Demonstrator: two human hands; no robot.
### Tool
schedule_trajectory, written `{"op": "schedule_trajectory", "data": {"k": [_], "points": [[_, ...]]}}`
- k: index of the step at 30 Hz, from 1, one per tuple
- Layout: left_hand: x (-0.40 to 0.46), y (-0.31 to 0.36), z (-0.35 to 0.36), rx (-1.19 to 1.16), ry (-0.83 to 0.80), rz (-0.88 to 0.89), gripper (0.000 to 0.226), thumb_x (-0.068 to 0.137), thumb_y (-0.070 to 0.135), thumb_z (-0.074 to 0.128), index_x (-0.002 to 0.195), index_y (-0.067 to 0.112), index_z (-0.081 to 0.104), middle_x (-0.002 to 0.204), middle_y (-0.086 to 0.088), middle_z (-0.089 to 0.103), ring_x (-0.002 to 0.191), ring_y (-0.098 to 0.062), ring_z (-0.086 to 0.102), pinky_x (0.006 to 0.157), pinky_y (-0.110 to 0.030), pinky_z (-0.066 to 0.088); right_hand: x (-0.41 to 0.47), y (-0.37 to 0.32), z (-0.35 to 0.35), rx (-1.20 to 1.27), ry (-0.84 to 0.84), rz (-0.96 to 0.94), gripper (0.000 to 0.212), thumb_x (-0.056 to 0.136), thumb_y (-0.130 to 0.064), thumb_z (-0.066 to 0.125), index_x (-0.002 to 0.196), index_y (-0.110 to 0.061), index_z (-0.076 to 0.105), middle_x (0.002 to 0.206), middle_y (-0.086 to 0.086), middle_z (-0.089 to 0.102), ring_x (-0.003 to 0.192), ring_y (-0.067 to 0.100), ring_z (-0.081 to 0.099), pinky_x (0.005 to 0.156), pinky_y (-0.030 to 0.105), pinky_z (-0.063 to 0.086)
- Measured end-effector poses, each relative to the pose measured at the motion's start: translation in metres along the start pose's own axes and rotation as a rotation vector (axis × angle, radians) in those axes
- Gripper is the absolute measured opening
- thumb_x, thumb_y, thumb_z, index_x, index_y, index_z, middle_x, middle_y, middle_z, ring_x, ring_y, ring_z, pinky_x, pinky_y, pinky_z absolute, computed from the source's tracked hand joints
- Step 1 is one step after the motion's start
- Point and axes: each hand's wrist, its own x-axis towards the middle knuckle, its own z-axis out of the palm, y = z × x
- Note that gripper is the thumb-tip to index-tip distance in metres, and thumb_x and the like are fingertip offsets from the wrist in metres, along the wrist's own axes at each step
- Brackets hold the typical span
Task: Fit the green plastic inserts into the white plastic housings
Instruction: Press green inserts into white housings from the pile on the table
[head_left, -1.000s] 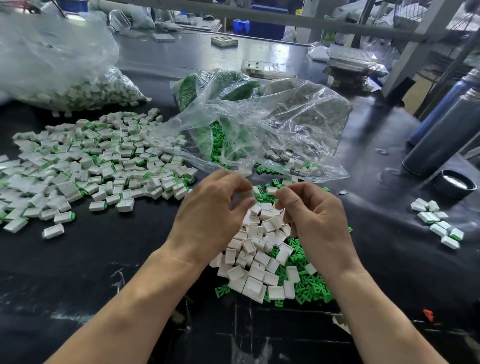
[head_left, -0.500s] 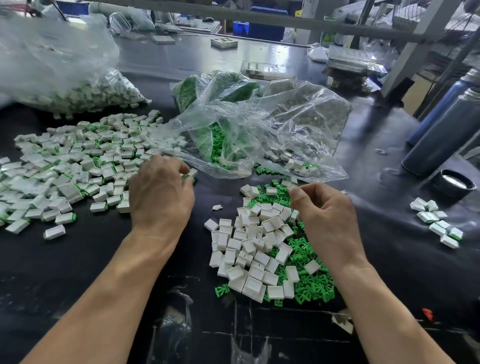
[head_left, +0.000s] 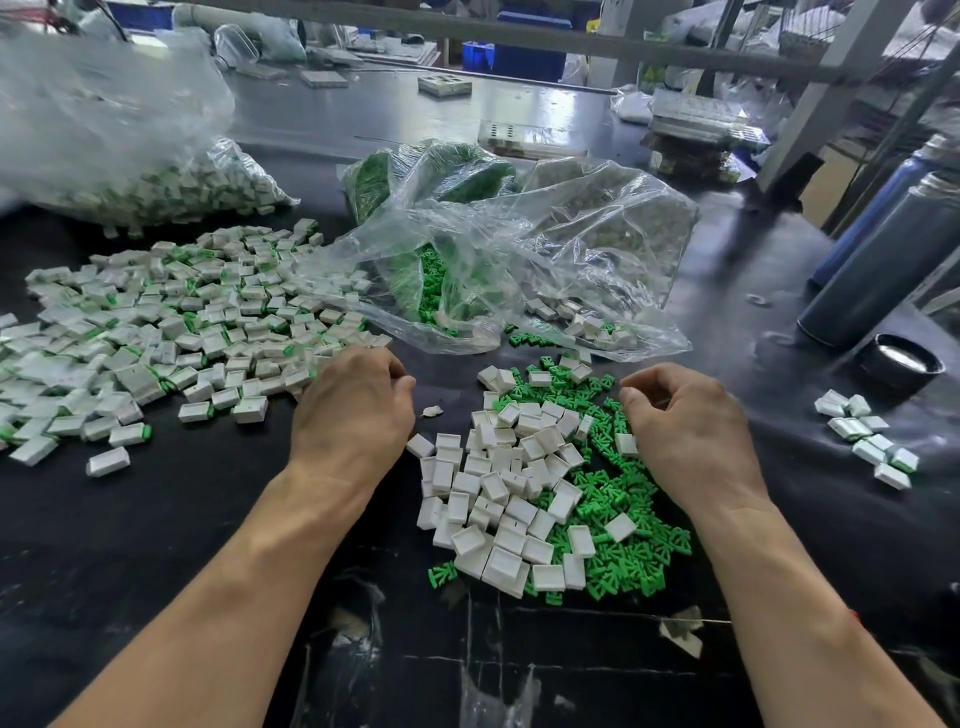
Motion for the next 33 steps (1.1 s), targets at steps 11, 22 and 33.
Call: {"op": "schedule_trajectory", "data": {"k": [11,22,33], "points": [[-0.007,0.008,0.001,-0.076,-0.103,0.088,0.015,0.099,0.022,0.063,0.109,0.025,0.074,0.109,0.002,0.065,0.100,-0.018,0.061,0.086,-0.032,0.049,-0.002,-0.002,0.007,-0.190,-0.171,-0.154,0.026,0.102,-0.028,0.064,0.127,-0.030,0.070,0.129,-0.003,0.063,0.124,0.021,0.048,0.113,0.042,0.037],[-0.015,0.017,0.000,0.042,-0.206,0.045,0.014,0.101,0.030,0.056,0.099,0.028,0.070,0.099,0.006,0.069,0.099,-0.019,0.063,0.085,-0.035,0.052,0.001,0.000,0.018,-0.237,-0.222,-0.269,0.034,0.101,-0.025,0.065,0.133,-0.036,0.068,0.133,-0.008,0.061,0.126,0.018,0.047,0.113,0.038,0.035],[-0.020,0.022,0.001,-0.271,-0.215,0.071,0.014,0.099,0.022,0.062,0.100,0.030,0.074,0.091,0.014,0.069,0.087,-0.007,0.066,0.079,-0.028,0.054,-0.001,-0.006,0.019,-0.184,-0.174,-0.245,0.018,0.097,-0.029,0.071,0.114,-0.031,0.074,0.114,-0.006,0.063,0.115,0.018,0.054,0.104,0.038,0.045]]}}
